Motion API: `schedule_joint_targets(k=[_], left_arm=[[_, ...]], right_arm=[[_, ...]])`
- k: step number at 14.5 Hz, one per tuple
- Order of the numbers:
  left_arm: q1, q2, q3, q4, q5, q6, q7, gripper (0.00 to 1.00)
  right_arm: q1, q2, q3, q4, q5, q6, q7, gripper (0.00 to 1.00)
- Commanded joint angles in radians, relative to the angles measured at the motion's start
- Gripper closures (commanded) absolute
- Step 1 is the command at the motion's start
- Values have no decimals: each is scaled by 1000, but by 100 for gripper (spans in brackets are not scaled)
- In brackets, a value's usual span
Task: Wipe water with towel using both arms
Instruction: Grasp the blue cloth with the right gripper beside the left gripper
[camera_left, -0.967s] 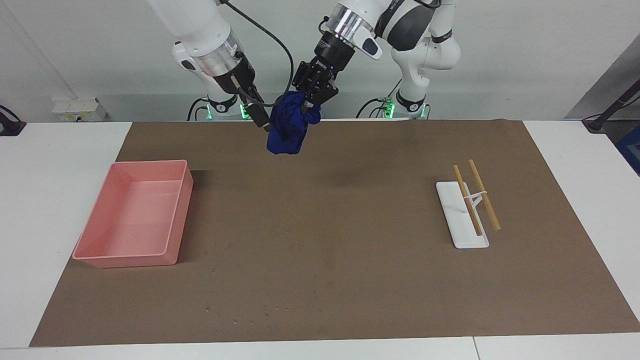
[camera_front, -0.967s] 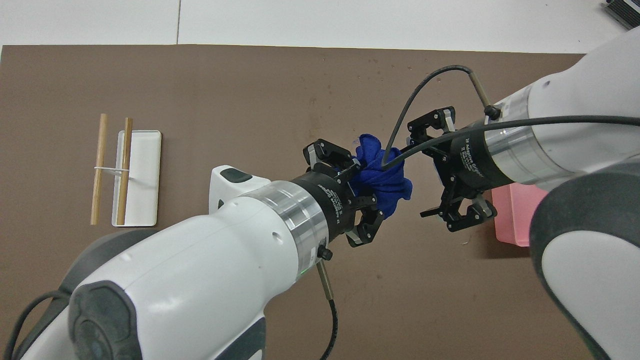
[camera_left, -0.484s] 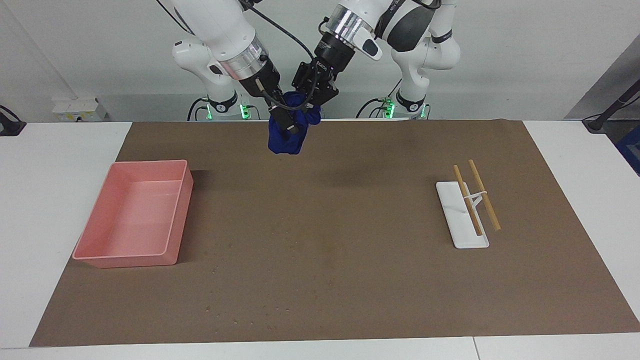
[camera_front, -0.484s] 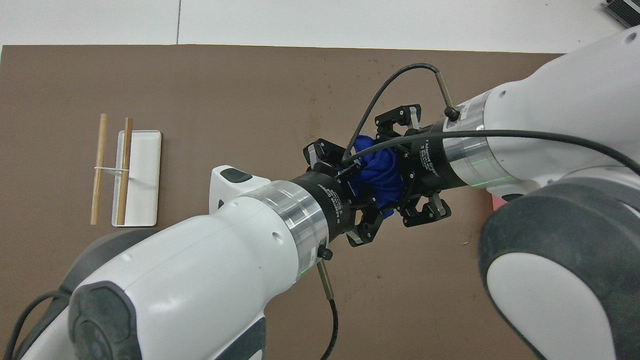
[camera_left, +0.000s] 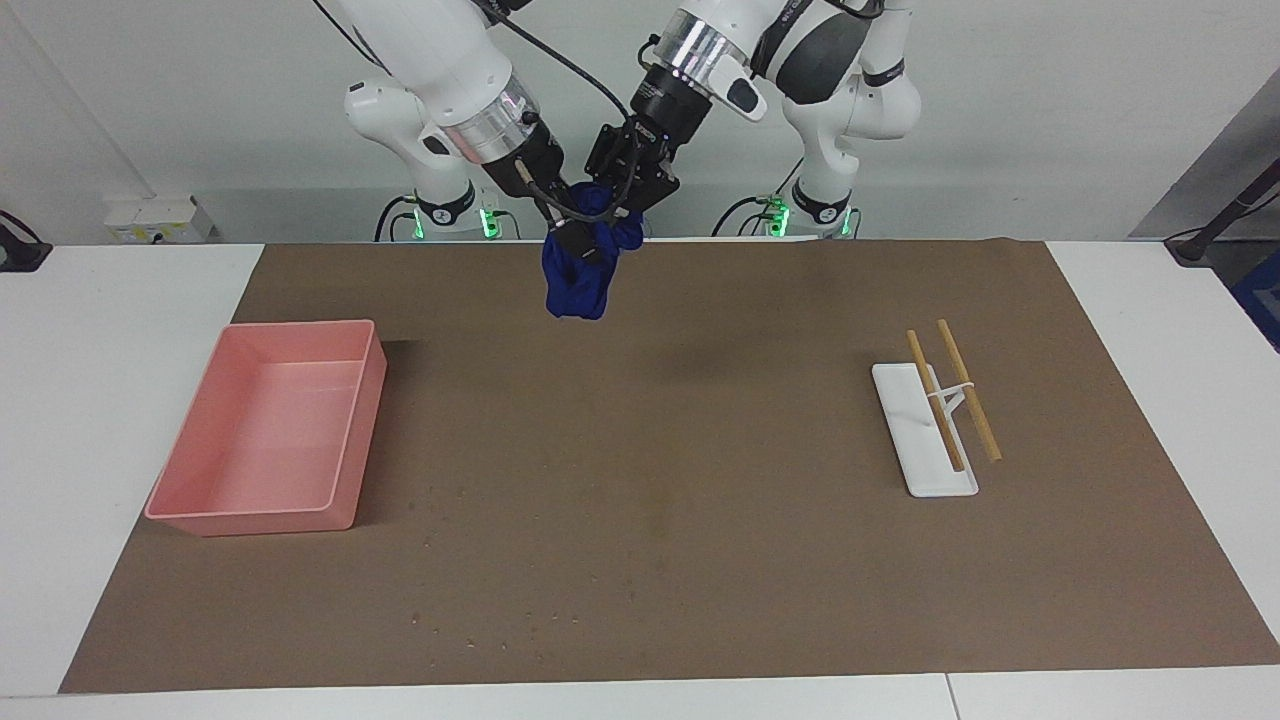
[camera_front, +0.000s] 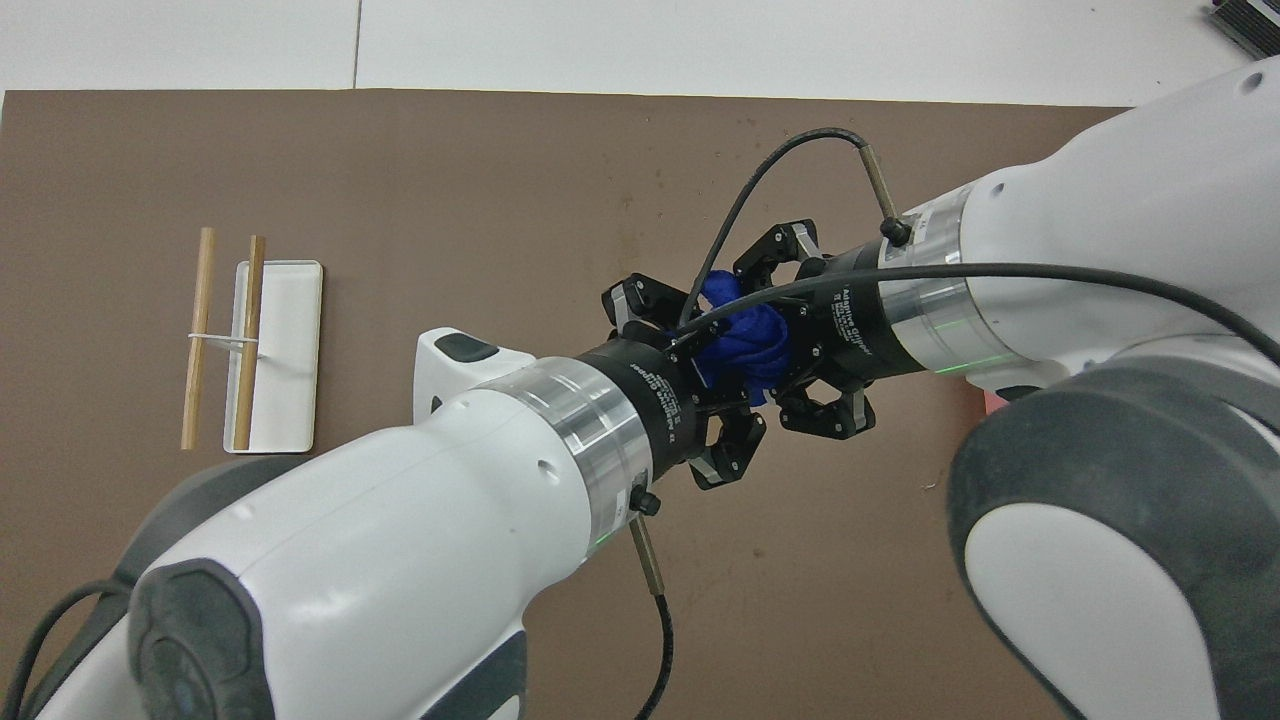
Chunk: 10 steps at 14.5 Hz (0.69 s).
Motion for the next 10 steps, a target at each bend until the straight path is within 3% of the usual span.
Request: schedule_joint_targets(k=[1, 2, 4, 8, 10], left_arm=[[2, 10, -5, 25, 12, 11, -21, 100], [14, 8, -5, 24, 13, 11, -17, 100], [63, 7, -5, 23, 16, 1, -12, 1], [126, -3, -5, 22, 18, -51, 11, 0], [157, -7, -5, 23, 18, -111, 170, 0]], right_arm=[[7, -16, 4, -22, 25, 29, -21, 100], [7, -16, 4, -22, 25, 30, -21, 100], [7, -16, 4, -21, 22, 31, -21, 100], [4, -15, 4, -27, 4, 89, -28, 100], [-3, -19, 4, -62, -14, 169, -39, 100]])
